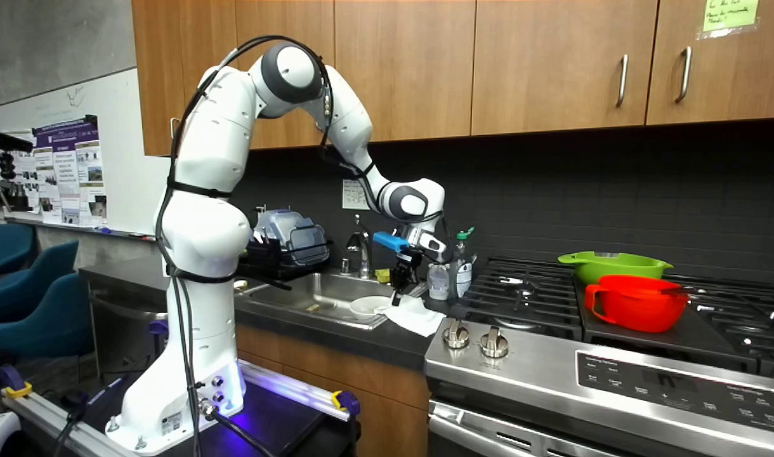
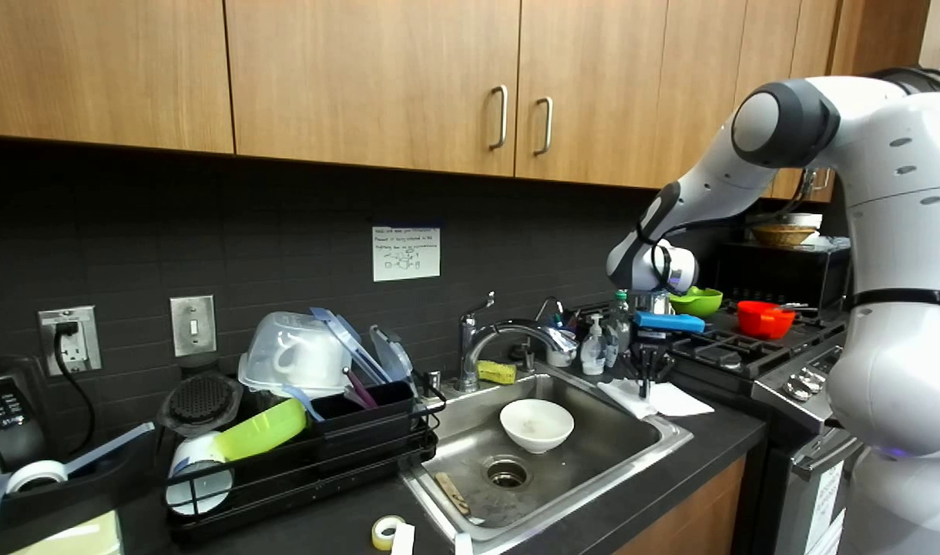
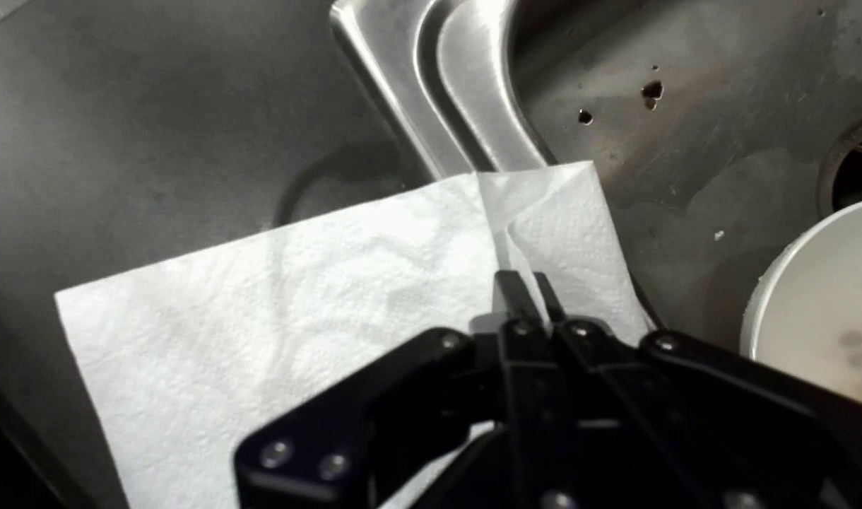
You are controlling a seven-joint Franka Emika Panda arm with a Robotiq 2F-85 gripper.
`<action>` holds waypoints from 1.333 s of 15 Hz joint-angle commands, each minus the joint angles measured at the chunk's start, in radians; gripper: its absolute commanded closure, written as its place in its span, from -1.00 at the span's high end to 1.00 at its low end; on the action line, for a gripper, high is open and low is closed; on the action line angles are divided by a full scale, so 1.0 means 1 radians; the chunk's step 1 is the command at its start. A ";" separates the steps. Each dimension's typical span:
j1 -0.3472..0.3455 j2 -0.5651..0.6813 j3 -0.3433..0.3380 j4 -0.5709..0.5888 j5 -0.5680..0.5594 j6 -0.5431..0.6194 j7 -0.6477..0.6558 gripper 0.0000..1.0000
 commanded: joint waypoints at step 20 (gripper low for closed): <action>0.149 -0.300 0.084 0.067 -0.301 -0.190 0.375 -1.00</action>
